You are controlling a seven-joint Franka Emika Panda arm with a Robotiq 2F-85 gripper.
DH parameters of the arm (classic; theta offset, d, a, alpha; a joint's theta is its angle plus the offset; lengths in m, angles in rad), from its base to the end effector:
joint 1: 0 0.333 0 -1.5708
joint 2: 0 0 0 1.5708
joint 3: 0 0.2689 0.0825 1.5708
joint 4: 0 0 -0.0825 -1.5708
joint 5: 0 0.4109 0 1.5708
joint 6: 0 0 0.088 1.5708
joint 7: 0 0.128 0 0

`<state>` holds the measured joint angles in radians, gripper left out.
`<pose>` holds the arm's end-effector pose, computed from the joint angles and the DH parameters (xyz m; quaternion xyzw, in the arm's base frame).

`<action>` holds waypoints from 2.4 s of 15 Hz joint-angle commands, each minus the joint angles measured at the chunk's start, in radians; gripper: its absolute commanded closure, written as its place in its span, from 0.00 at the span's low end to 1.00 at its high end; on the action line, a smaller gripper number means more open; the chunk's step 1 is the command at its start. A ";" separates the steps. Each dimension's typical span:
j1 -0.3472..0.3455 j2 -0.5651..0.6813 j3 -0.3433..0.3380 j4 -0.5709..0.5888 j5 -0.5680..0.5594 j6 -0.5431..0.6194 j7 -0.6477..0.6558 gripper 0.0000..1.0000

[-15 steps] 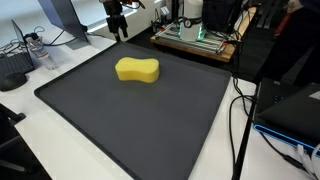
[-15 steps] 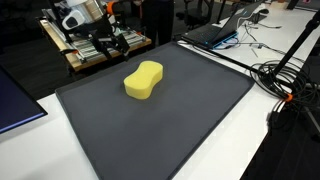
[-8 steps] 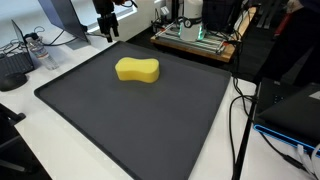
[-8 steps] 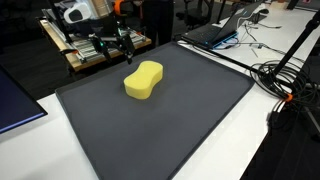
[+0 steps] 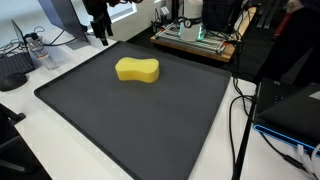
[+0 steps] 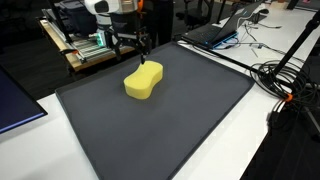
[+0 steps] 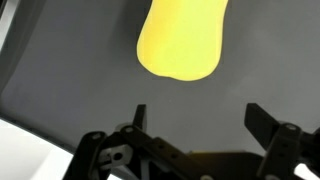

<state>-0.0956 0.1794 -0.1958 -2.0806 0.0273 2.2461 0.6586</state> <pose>0.5607 -0.1677 0.2580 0.8860 -0.4637 -0.0038 0.0076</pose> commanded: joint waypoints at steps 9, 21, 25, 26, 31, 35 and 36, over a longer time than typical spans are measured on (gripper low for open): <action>0.109 0.005 0.077 0.071 -0.063 -0.238 0.295 0.00; 0.167 -0.109 0.138 -0.248 -0.120 0.008 0.631 0.00; 0.187 -0.175 0.166 -0.356 -0.253 0.105 0.813 0.00; 0.190 -0.193 0.175 -0.379 -0.297 0.122 0.868 0.00; 0.186 -0.249 0.243 -0.428 -0.450 0.080 1.062 0.00; 0.184 -0.294 0.282 -0.470 -0.447 0.050 0.993 0.00; 0.182 -0.310 0.286 -0.481 -0.441 0.046 0.963 0.00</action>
<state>0.0899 -0.0578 0.0749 -2.5081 -0.3987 2.3104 1.6703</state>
